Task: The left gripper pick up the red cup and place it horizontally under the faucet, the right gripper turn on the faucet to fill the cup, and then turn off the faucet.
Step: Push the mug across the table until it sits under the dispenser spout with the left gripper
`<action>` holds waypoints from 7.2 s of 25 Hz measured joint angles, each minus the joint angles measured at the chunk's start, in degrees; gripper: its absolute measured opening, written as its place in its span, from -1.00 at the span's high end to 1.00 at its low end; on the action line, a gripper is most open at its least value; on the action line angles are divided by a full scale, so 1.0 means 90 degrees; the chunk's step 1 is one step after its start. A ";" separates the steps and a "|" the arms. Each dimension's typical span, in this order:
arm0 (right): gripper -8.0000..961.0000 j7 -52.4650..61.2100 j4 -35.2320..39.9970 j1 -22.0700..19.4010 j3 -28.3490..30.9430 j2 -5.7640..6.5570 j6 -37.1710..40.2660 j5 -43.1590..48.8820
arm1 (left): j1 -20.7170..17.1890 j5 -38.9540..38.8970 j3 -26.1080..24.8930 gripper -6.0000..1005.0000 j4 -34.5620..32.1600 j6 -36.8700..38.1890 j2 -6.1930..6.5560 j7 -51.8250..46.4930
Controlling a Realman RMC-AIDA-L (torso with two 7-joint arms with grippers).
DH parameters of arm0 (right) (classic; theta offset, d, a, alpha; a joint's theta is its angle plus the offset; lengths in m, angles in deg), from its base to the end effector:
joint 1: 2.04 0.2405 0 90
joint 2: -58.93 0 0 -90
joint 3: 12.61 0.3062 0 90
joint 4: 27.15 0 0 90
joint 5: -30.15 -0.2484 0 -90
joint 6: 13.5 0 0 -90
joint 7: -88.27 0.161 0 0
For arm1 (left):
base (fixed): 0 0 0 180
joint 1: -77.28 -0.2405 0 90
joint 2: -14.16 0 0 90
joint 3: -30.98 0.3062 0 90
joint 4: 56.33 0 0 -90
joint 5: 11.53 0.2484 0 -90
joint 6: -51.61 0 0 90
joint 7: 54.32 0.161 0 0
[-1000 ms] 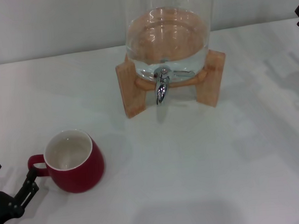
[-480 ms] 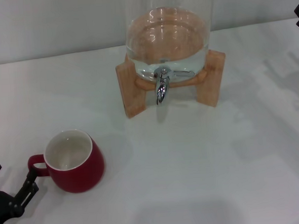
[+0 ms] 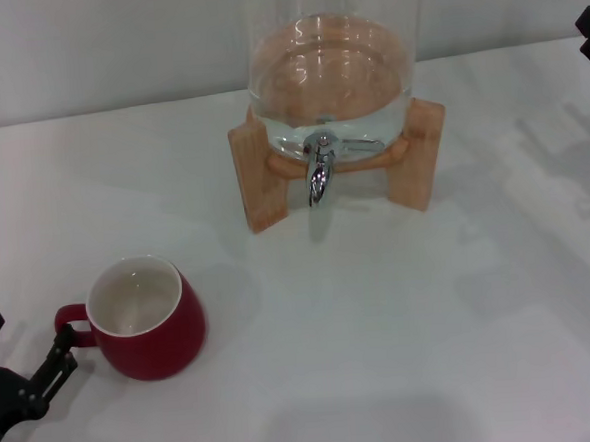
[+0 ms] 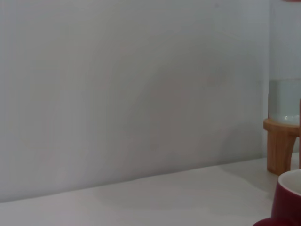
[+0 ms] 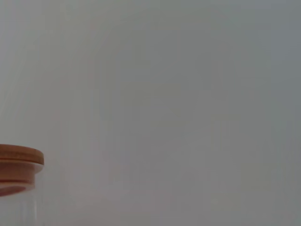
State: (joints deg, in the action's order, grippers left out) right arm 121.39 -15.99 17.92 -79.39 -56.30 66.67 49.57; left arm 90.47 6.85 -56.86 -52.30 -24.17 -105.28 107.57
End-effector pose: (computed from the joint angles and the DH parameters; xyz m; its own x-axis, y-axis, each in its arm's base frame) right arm 0.4082 0.3661 0.0345 0.5288 0.2408 -0.8139 -0.7851 -0.2254 -0.5768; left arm -0.4299 0.2713 -0.0944 0.7569 0.0919 0.6471 0.6152 -0.4344 -0.6579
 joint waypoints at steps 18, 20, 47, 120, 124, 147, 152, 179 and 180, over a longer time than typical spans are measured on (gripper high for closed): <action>-0.73 -0.0018 0.0001 0.0012 -0.0002 0.0000 0.0038 0.0001 | 0.0232 0.0000 0.0015 -0.72 0.0002 0.0308 0.0019 -0.0021; -0.73 -0.0022 0.0001 0.0021 -0.0002 0.0000 0.0038 0.0000 | 0.0251 0.0000 0.0015 -0.72 0.0001 0.0316 0.0019 -0.0028; -0.73 -0.0037 0.0001 0.0107 -0.0001 0.0001 0.0034 0.0000 | 0.0360 0.0039 0.0038 0.74 0.0071 0.0414 0.0008 -0.0054; -0.74 0.0139 0.0008 0.0107 -0.0685 0.0010 0.0172 0.0000 | 0.1127 0.0095 0.1199 0.74 0.1495 0.2253 0.0002 -0.0900; -0.74 0.0139 0.0011 0.0107 -0.0725 0.0010 0.0175 0.0000 | 0.1219 0.0099 0.1333 0.74 0.1502 0.2360 0.0000 -0.0952; -0.74 0.0139 0.0076 0.0107 -0.0894 0.0010 0.0222 0.0000 | 0.1496 0.0097 0.1675 0.74 0.1634 0.2403 -0.0010 -0.1038; -0.74 0.0139 0.0089 0.0107 -0.0900 0.0010 0.0233 0.0000 | 0.1682 0.0159 0.1681 0.74 0.1604 0.2611 -0.0013 -0.1038; -0.74 0.0176 0.0170 0.0137 -0.1000 0.0000 0.0234 0.0000 | 0.2006 0.0245 0.2128 0.74 0.1651 0.2812 -0.0040 -0.1040; -0.73 0.0177 0.0170 0.0134 -0.1006 0.0000 0.0235 0.0000 | 0.2014 0.0245 0.2153 0.74 0.1651 0.2814 -0.0041 -0.1040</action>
State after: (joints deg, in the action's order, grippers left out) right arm 122.98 -14.46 19.12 -88.44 -56.30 68.79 49.57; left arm 108.60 9.05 -37.49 -37.44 1.16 -105.65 98.21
